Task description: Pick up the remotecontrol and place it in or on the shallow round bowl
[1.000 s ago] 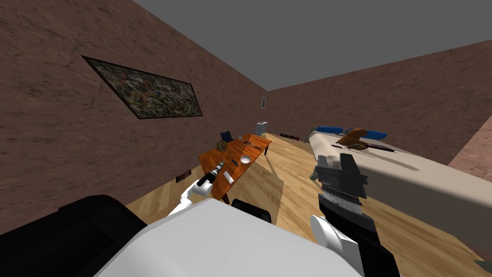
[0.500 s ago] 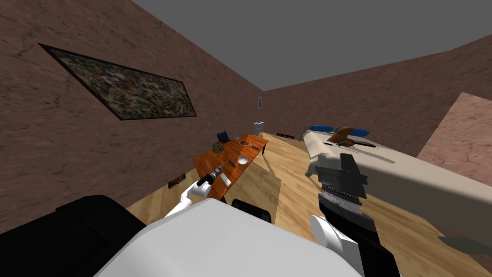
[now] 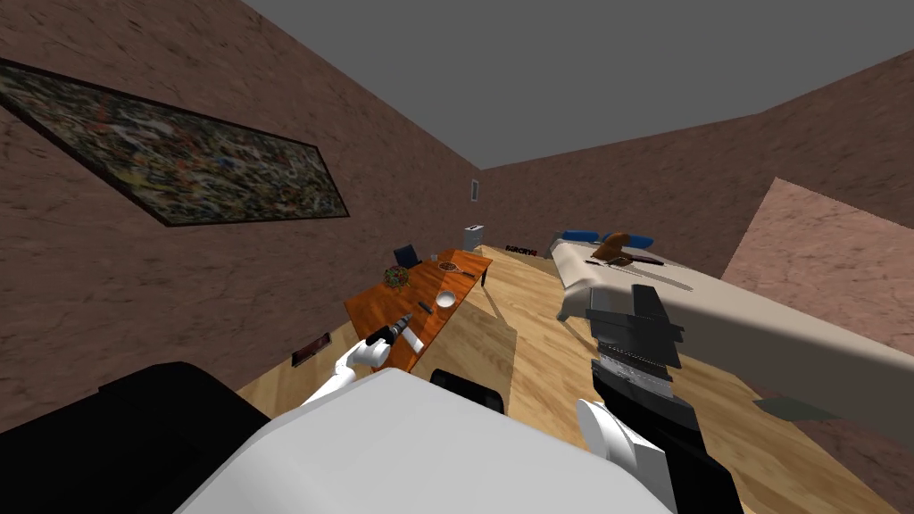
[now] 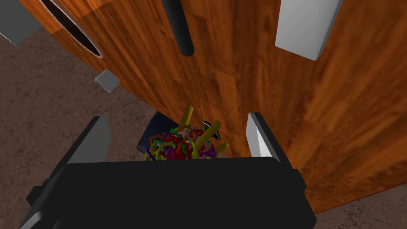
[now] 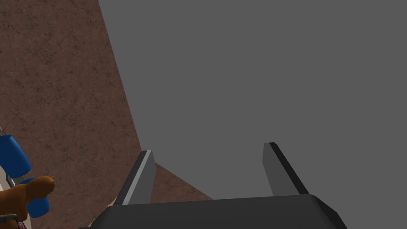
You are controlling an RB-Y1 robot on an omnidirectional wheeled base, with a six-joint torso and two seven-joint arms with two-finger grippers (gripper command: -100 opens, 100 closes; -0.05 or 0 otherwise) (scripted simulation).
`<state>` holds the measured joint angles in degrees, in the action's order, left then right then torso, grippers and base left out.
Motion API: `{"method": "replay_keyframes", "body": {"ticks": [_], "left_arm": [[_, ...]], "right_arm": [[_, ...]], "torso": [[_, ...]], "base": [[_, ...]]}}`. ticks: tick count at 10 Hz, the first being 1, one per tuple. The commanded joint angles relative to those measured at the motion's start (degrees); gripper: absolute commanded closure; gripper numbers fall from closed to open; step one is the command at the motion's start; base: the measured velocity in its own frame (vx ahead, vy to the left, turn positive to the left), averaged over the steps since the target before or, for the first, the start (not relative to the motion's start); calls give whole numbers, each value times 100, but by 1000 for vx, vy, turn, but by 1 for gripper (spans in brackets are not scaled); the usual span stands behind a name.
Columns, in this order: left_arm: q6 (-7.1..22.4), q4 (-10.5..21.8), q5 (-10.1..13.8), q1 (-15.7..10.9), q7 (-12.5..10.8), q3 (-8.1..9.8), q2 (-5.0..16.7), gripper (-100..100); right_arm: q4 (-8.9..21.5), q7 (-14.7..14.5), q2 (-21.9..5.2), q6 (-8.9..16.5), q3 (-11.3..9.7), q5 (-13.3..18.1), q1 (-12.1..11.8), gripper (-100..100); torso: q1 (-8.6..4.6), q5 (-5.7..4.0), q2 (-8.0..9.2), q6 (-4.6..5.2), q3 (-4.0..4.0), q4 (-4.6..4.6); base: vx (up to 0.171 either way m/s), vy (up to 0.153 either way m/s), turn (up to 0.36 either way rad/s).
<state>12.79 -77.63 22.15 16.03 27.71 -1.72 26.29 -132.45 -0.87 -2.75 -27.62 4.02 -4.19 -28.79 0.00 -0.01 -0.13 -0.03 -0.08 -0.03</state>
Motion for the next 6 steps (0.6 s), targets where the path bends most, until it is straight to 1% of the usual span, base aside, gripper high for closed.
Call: {"method": "replay_keyframes", "body": {"ticks": [1, 2, 3, 4, 5, 6], "left_arm": [[101, 252, 114, -65, 69, -45, 55, -100], [101, 252, 114, -65, 69, -45, 55, -100], [303, 472, 295, -124, 196, -97, 101, -100], [303, 535, 295, -124, 196, -97, 101, -100], [505, 712, 480, -182, 318, -152, 140, -100], [505, 814, 480, -182, 318, -152, 140, -100]], "right_arm": [[0, 0, 0, 0, 0, 0, 0, 0], [0, 0, 0, 0, 0, 0, 0, 0], [0, 0, 0, 0, 0, 0, 0, 0], [0, 0, 0, 0, 0, 0, 0, 0], [0, 0, 0, 0, 0, 0, 0, 0], [0, 0, 0, 0, 0, 0, 0, 0]], "torso": [[0, 0, 0, 0, 0, 0], [-2, 0, 2, -3, 1, 0], [-4, -1, 9, -4, 4, 1], [-3, -1, 9, 0, 5, 2], [-2, -1, 7, -3, 4, 1], [-1, 0, 3, 0, 2, 0]], "base": [[38, 6, -104], [14, 0, 3], [21, 1, -164], [27, 8, -114], [38, 8, -167], [34, 11, -89]]}}
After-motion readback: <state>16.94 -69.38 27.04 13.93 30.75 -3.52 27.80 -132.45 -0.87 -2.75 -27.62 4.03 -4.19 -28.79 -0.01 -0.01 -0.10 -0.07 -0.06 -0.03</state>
